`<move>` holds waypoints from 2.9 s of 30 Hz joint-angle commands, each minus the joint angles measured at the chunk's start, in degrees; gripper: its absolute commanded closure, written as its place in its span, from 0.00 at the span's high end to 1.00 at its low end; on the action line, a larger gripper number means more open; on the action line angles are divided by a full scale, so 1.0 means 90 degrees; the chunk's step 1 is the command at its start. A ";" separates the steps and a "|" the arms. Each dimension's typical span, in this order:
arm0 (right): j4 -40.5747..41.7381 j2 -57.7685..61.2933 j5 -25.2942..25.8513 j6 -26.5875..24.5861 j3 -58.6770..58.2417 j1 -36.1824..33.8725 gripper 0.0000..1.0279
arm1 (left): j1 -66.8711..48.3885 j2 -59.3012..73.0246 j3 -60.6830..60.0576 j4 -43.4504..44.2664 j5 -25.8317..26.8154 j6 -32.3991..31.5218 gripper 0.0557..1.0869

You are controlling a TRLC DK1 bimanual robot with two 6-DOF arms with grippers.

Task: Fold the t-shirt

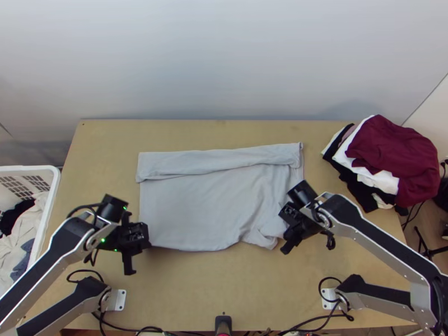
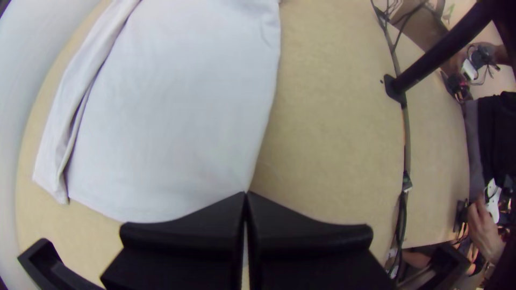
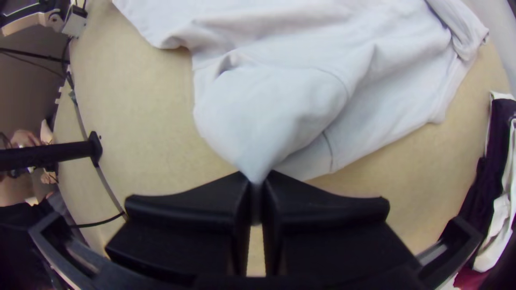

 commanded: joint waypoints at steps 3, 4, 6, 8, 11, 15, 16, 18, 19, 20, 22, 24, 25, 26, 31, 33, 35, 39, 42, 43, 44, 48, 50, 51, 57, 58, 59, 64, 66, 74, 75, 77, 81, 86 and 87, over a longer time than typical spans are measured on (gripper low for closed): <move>-0.0494 -0.0044 -0.0343 -0.0548 0.0561 -0.1066 0.03 | 0.1485 0.0366 0.0646 -0.0397 0.0305 0.0743 0.04; -0.0562 -0.0005 -0.0440 -0.0675 0.0629 -0.1242 0.03 | 0.1758 0.0473 0.0744 -0.0436 0.0354 0.0899 0.04; -0.0865 0.0142 -0.0645 -0.1056 0.0805 -0.1574 0.03 | 0.2149 0.0737 0.0978 -0.0446 0.0452 0.1046 0.04; -0.1265 0.0347 -0.0792 -0.1475 0.0990 -0.1828 0.03 | 0.2452 0.0991 0.1173 -0.0436 0.0510 0.1192 0.04; -0.1851 0.0669 -0.0890 -0.2042 0.1137 -0.2014 0.03 | 0.2618 0.1352 0.1408 -0.0417 0.0530 0.1241 0.04; -0.1949 0.0845 -0.0899 -0.2218 0.1283 -0.2004 0.03 | 0.2588 0.1576 0.1584 -0.0309 0.0588 0.1192 0.04; -0.1978 0.0933 -0.0938 -0.2208 0.1440 -0.1994 0.03 | 0.2559 0.1664 0.1681 -0.0290 0.0637 0.1134 0.04; -0.2105 0.1187 -0.1095 -0.2198 0.1850 -0.1984 0.03 | 0.2540 0.1909 0.1925 -0.0270 0.0696 0.1026 0.04; -0.2164 0.1333 -0.1143 -0.2188 0.2035 -0.2014 0.03 | 0.2540 0.2035 0.2072 -0.0202 0.0696 0.0997 0.04; -0.2164 0.1450 -0.1153 -0.2188 0.2172 -0.2043 0.03 | 0.2540 0.2182 0.2218 -0.0153 0.0696 0.0968 0.04; -0.2164 0.1714 -0.1153 -0.2208 0.2436 -0.2160 0.03 | 0.2540 0.2475 0.2619 -0.0124 0.0696 0.0938 0.04; -0.2203 0.1978 -0.1163 -0.2208 0.2719 -0.2277 0.03 | 0.2540 0.2778 0.3039 -0.0124 0.0696 0.0889 0.04; -0.2232 0.2075 -0.1173 -0.2208 0.2865 -0.2346 0.03 | 0.2530 0.2944 0.3234 -0.0114 0.0696 0.0899 0.04; -0.2242 0.2163 -0.1183 -0.2208 0.2992 -0.2404 0.03 | 0.2520 0.3110 0.3429 -0.0114 0.0696 0.0929 0.04; -0.2359 0.2622 -0.1270 -0.2218 0.3549 -0.2717 0.03 | 0.2471 0.4076 0.4328 -0.0114 0.0686 0.0968 0.04; -0.2427 0.2827 -0.1319 -0.2237 0.3813 -0.2805 0.03 | 0.2471 0.4360 0.4660 -0.0114 0.0686 0.0977 0.04; -0.2437 0.2993 -0.1339 -0.2237 0.4076 -0.2883 0.03 | 0.2432 0.4565 0.4914 -0.0114 0.0676 0.0987 0.04; -0.2447 0.3413 -0.1358 -0.2198 0.4672 -0.2971 0.03 | 0.2344 0.4994 0.5285 -0.0114 0.0676 0.1007 0.04; -0.2457 0.3745 -0.1358 -0.2140 0.5033 -0.2971 0.03 | 0.2276 0.5317 0.5509 -0.0114 0.0657 0.0997 0.04; -0.2457 0.3853 -0.1368 -0.2100 0.5151 -0.2971 0.03 | 0.2276 0.5434 0.5607 -0.0114 0.0657 0.0977 0.04; -0.2457 0.3970 -0.1378 -0.2042 0.5258 -0.2971 0.03 | 0.2276 0.5551 0.5695 -0.0114 0.0657 0.0958 0.04; -0.2457 0.4341 -0.1397 -0.1974 0.5541 -0.2971 0.03 | 0.2276 0.5873 0.5959 -0.0114 0.0657 0.0909 0.04; -0.2457 0.4556 -0.1388 -0.1974 0.5707 -0.2971 0.03 | 0.2266 0.5981 0.6027 -0.0114 0.0637 0.0929 0.04; -0.2457 0.4673 -0.1388 -0.1974 0.5795 -0.2981 0.03 | 0.2266 0.6039 0.6066 -0.0114 0.0627 0.0938 0.04; -0.2457 0.5181 -0.1388 -0.1983 0.6371 -0.3127 0.03 | 0.2383 0.6401 0.6398 -0.0114 0.0588 0.0938 0.04; -0.2466 0.5239 -0.1397 -0.1983 0.6469 -0.3147 0.03 | 0.2403 0.6410 0.6437 -0.0124 0.0588 0.0948 0.04; -0.2466 0.5298 -0.1397 -0.1974 0.6586 -0.3166 0.03 | 0.2413 0.6420 0.6447 -0.0124 0.0588 0.0958 0.04; -0.2564 0.5591 -0.1397 -0.1974 0.7113 -0.3234 0.03 | 0.2540 0.6391 0.6466 -0.0192 0.0579 0.0977 0.04; -0.2574 0.5669 -0.1397 -0.1964 0.7318 -0.3264 0.03 | 0.2588 0.6352 0.6457 -0.0270 0.0579 0.0977 0.04; -0.2574 0.5962 -0.1397 -0.1788 0.7768 -0.3215 0.03 | 0.2549 0.6215 0.5998 -0.0319 0.0588 0.0987 0.04; -0.2574 0.6001 -0.1397 -0.1759 0.7797 -0.3205 0.03 | 0.2540 0.6225 0.5919 -0.0270 0.0588 0.0987 0.04; -0.2574 0.6070 -0.1397 -0.1749 0.7836 -0.3205 0.03 | 0.2520 0.6264 0.5822 -0.0202 0.0588 0.0987 0.04; -0.2574 0.6226 -0.1397 -0.1729 0.7992 -0.3234 0.03 | 0.2491 0.6450 0.5822 -0.0114 0.0579 0.0987 0.04; -0.2574 0.6372 -0.1397 -0.1720 0.7973 -0.3313 0.03 | 0.2510 0.6625 0.5959 -0.0016 0.0579 0.0987 0.04; -0.2574 0.6402 -0.1397 -0.1720 0.7973 -0.3352 0.03 | 0.2540 0.6655 0.6007 0.0013 0.0569 0.0968 0.04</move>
